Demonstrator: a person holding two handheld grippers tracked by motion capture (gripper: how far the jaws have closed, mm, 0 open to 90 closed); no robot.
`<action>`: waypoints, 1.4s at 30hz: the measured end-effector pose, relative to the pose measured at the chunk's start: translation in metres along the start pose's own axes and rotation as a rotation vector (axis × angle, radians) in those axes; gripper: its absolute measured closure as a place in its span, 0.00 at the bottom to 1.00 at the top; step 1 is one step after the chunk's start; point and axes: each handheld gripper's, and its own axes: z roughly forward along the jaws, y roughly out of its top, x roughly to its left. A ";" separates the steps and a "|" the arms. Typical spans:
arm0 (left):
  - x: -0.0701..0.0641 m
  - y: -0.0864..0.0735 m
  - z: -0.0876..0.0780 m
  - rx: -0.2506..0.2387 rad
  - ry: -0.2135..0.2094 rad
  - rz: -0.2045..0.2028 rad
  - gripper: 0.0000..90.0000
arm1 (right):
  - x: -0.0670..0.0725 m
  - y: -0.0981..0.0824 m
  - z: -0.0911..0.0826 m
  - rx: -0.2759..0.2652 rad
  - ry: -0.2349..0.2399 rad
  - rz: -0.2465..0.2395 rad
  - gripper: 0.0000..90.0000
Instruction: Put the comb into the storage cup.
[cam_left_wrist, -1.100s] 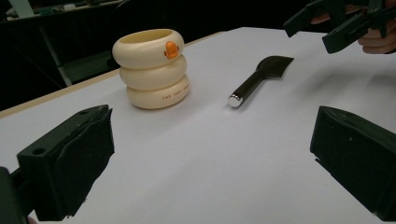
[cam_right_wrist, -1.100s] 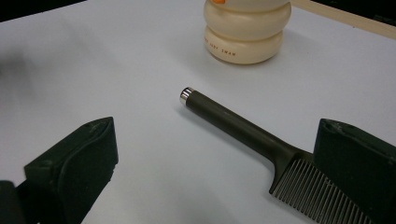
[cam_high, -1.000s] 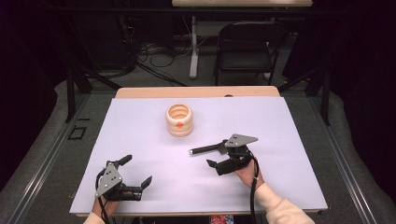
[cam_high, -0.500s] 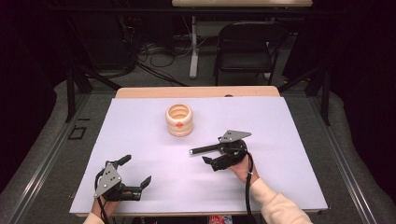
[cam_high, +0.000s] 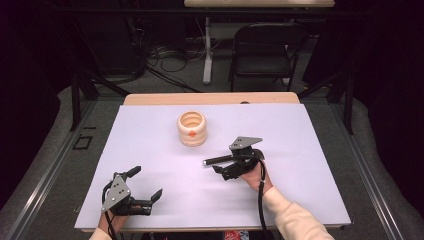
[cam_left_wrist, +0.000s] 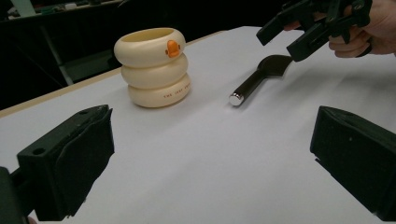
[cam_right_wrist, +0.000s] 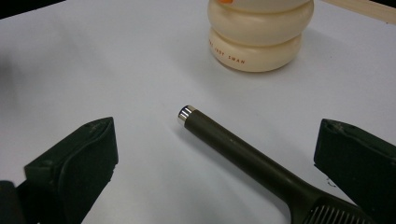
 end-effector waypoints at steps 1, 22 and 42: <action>0.000 0.000 0.000 0.001 0.001 -0.003 0.00 | 0.000 0.001 0.002 0.001 -0.001 0.000 0.00; 0.000 0.000 0.002 0.009 0.002 -0.004 0.00 | -0.007 0.010 0.026 0.043 0.001 0.004 0.07; 0.000 0.000 0.001 0.010 0.000 0.000 0.00 | -0.009 0.012 0.050 0.095 -0.050 -0.029 0.98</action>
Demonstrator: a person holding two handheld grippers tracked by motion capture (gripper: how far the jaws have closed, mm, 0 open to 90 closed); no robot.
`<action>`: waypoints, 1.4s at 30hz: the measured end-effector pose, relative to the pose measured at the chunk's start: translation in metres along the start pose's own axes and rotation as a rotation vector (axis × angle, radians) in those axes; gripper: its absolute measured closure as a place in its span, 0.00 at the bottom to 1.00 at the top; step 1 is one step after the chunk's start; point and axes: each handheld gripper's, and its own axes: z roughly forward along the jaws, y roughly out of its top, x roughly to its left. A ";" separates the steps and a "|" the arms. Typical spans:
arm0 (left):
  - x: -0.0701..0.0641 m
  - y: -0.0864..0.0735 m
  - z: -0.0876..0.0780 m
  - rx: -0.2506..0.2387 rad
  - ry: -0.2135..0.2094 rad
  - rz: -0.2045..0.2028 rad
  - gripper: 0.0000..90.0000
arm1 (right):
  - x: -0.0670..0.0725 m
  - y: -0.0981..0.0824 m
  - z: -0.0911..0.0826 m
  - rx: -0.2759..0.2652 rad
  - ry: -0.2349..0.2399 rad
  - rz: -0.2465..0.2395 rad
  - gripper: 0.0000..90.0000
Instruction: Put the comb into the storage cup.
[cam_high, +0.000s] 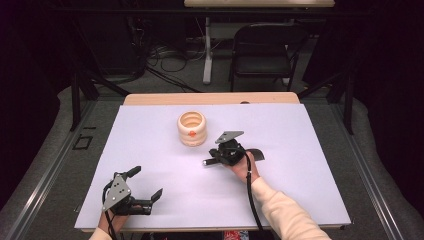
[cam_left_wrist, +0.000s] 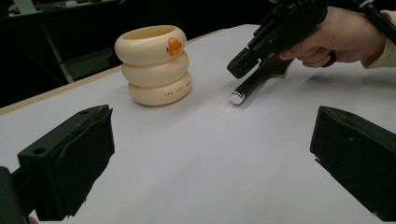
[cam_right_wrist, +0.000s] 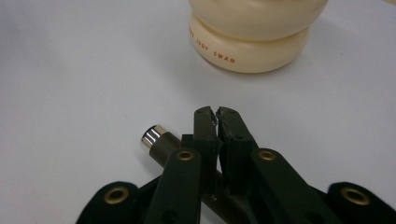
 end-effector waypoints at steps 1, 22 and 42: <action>0.000 0.000 0.000 0.000 0.000 0.000 0.00 | 0.001 0.000 0.002 0.012 -0.005 -0.003 0.99; 0.000 0.000 -0.001 0.002 0.003 0.001 0.00 | 0.011 -0.001 0.005 0.104 0.033 -0.039 1.00; 0.000 0.000 -0.001 0.005 0.005 0.002 0.00 | 0.021 -0.008 -0.004 0.179 0.070 -0.059 1.00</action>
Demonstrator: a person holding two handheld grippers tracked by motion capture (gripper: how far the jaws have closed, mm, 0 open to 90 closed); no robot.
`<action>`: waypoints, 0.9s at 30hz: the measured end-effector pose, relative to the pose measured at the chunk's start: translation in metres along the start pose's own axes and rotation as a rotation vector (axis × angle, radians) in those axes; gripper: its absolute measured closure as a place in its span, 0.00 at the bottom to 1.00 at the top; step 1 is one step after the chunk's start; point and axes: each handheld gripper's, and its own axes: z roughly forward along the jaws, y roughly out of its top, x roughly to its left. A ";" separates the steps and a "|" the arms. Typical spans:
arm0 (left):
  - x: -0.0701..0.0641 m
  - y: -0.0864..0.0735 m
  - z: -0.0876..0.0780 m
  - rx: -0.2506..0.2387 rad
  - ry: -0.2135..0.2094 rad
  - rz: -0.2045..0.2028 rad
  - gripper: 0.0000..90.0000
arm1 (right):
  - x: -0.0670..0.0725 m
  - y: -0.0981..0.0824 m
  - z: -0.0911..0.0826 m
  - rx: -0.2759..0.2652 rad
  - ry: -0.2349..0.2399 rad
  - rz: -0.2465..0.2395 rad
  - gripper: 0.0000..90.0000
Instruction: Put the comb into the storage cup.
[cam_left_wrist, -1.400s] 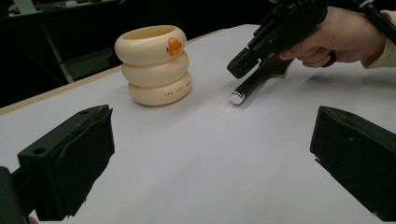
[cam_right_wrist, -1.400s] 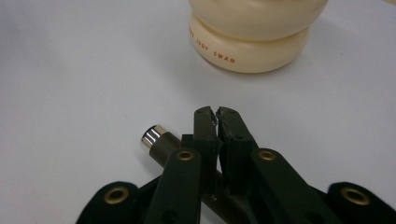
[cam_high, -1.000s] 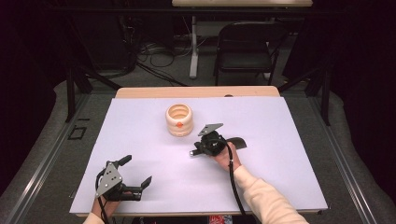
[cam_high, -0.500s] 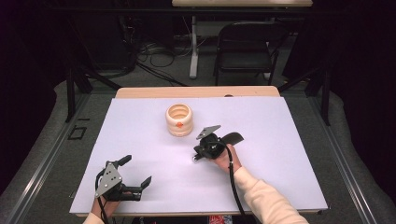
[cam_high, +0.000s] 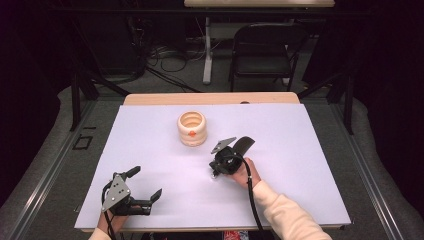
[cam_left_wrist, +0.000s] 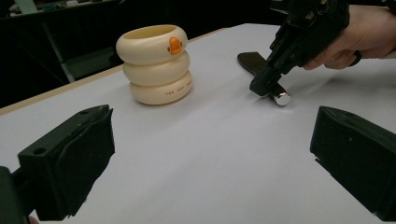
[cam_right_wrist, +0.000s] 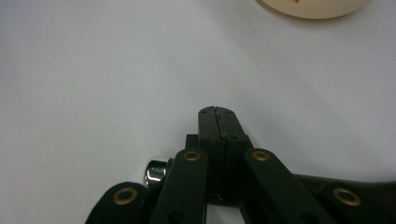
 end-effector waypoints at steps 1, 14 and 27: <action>0.000 0.000 0.000 0.001 -0.001 0.001 0.00 | 0.000 -0.001 0.000 0.004 0.002 -0.001 1.00; 0.000 0.000 -0.001 -0.002 0.001 -0.002 0.00 | 0.000 -0.008 -0.013 0.039 0.010 0.009 1.00; 0.001 0.000 -0.002 -0.001 0.002 -0.001 0.00 | -0.002 -0.017 -0.022 0.070 0.008 0.000 1.00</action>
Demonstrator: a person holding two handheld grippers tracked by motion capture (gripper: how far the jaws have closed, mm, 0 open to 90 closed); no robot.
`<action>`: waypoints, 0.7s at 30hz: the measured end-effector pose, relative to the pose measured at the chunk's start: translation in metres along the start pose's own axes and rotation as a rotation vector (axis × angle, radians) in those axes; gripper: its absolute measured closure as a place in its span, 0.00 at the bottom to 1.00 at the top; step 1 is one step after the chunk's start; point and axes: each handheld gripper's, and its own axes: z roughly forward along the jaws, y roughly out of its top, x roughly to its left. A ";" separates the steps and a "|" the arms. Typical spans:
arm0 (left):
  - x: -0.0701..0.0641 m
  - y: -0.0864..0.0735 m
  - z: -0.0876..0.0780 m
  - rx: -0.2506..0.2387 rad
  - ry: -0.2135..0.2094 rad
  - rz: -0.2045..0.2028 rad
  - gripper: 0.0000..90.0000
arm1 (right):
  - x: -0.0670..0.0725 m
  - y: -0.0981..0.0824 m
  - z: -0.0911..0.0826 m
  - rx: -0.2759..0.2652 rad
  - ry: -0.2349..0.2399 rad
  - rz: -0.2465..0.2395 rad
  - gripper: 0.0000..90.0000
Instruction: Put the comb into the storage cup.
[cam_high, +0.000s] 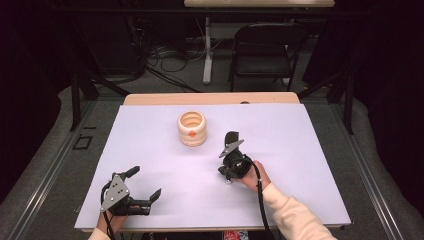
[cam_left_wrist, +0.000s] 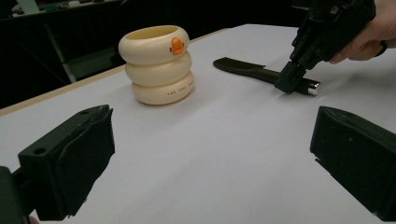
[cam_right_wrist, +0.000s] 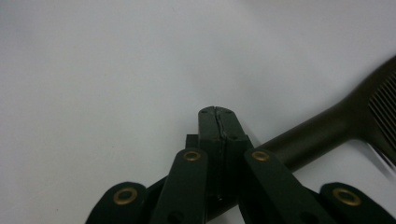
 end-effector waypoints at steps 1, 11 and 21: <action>0.000 0.000 0.000 0.000 0.000 0.001 0.00 | 0.000 -0.001 -0.001 0.001 0.001 0.009 1.00; 0.000 0.000 0.000 0.001 0.000 0.000 0.00 | -0.008 -0.011 -0.011 0.016 -0.019 0.032 1.00; 0.000 0.000 0.000 0.003 0.001 -0.002 0.00 | -0.018 -0.020 -0.019 0.018 -0.049 0.060 1.00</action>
